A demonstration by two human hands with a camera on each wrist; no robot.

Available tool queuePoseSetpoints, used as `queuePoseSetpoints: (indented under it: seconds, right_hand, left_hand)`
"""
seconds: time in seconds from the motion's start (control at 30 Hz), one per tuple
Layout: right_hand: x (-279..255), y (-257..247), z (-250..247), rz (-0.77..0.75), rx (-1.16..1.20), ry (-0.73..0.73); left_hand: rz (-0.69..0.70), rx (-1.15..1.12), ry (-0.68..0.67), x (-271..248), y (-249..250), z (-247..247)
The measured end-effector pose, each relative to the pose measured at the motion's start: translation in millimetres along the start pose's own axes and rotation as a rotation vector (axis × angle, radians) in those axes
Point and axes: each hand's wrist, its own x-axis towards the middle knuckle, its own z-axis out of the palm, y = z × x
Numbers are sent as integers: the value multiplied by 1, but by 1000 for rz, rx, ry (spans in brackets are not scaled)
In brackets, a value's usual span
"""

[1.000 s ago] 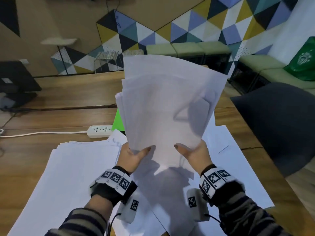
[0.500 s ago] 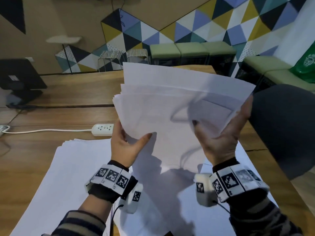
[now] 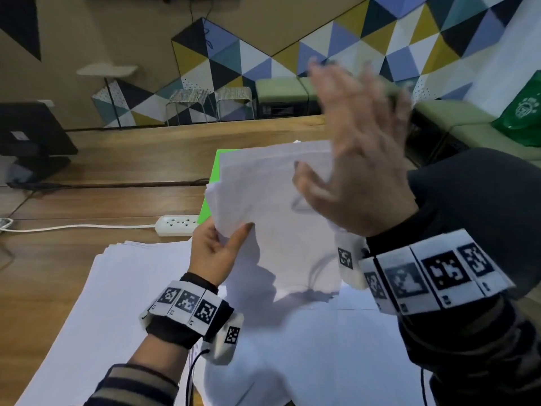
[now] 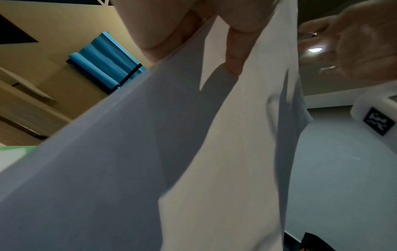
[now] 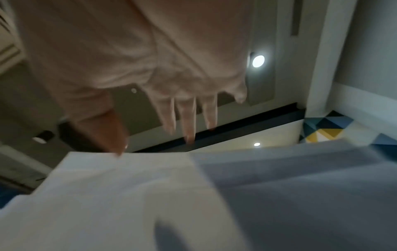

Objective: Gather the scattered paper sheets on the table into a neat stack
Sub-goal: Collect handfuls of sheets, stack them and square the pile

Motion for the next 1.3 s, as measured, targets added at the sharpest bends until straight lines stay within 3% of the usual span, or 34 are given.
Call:
queuePoseSetpoints:
  seconds: [0.1, 0.13, 0.2, 0.27, 0.37, 0.43, 0.5, 0.57, 0.73, 0.9, 0.97, 1.07, 1.17, 1.3]
  right_hand:
    - [-1, -13, 15, -195, -12, -389]
    - [-6, -18, 23, -228, 29, -403]
    - [-18, -21, 40, -256, 122, -258]
    - [-23, -12, 48, -155, 185, -89]
    - [-29, 25, 53, 123, 284, 133]
    - [-37, 51, 65, 303, 533, 71]
    - [-48, 60, 79, 495, 1021, -128]
    - [-55, 60, 90, 588, 1265, -209]
    - [-67, 42, 84, 577, 1309, 6]
    - [-88, 34, 113, 726, 1184, -262]
    - [-92, 31, 125, 760, 1088, -264]
    - [-86, 18, 126, 740, 1001, -190]
    - [-75, -3, 120, 676, 1080, -156]
    - [-70, -35, 139, 726, 1118, -327]
  left_hand:
    - [9, -18, -71, 1, 6, 0]
    - [23, -1, -99, 3, 7, 0]
    - [55, 83, -131, 4, 7, 0]
    - [47, 102, -98, 5, 8, 0]
    - [26, 32, -18, 11, 13, -7]
    - [-27, -47, 25, 16, 20, -14]
    - [-43, -75, 10, 21, 25, -17]
    - [-23, -40, -27, 22, 36, -14]
    - [29, -84, -60, 16, 47, -10]
    - [-176, 47, -152, 0, 6, -14]
    - [-222, 154, -107, -4, -11, -11]
    - [-166, 257, 52, 1, -13, -9]
    - [-151, 295, 130, 19, -4, -31]
    - [-163, 431, 116, 28, 4, -77]
